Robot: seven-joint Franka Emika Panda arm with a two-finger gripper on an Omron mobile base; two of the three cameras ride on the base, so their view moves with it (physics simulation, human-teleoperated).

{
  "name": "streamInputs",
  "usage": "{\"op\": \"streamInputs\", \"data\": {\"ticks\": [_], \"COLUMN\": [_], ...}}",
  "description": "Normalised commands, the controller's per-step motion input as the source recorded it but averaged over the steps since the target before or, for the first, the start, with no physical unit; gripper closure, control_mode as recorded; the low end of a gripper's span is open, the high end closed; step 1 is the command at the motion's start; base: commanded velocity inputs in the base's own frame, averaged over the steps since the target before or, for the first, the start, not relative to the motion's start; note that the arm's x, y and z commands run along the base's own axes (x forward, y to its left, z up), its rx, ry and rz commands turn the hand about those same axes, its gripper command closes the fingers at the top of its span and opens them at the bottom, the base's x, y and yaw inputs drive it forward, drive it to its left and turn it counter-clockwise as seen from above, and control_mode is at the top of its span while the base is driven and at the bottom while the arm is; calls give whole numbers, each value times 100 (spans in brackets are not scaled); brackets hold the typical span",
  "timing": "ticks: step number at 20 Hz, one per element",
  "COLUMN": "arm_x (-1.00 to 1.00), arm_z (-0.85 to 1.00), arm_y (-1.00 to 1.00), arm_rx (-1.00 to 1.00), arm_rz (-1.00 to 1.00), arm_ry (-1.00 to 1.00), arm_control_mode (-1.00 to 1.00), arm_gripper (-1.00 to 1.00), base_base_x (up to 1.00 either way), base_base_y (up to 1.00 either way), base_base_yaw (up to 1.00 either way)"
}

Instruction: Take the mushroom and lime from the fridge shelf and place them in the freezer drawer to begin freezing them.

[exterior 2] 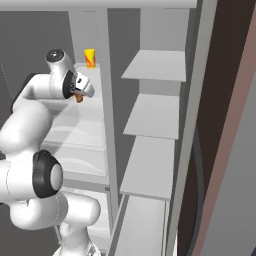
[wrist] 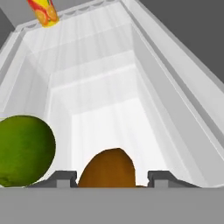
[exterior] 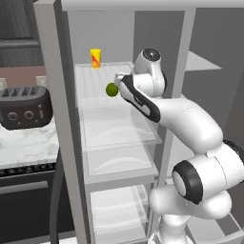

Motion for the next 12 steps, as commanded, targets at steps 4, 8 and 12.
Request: {"op": "streamInputs", "data": {"ticks": [4,8,12], "arm_x": [-39,-39,-29], "arm_z": [34,51,31], "arm_y": [0,-1,-2], "arm_rx": [0,0,0], "arm_rz": [-4,-5,-5], "arm_ry": [-16,-15,-10], "arm_control_mode": [-100,-100,-100], "arm_gripper": [100,100,100], "base_base_x": [0,0,0], "base_base_y": [0,0,0], "base_base_yaw": [0,0,0]}}
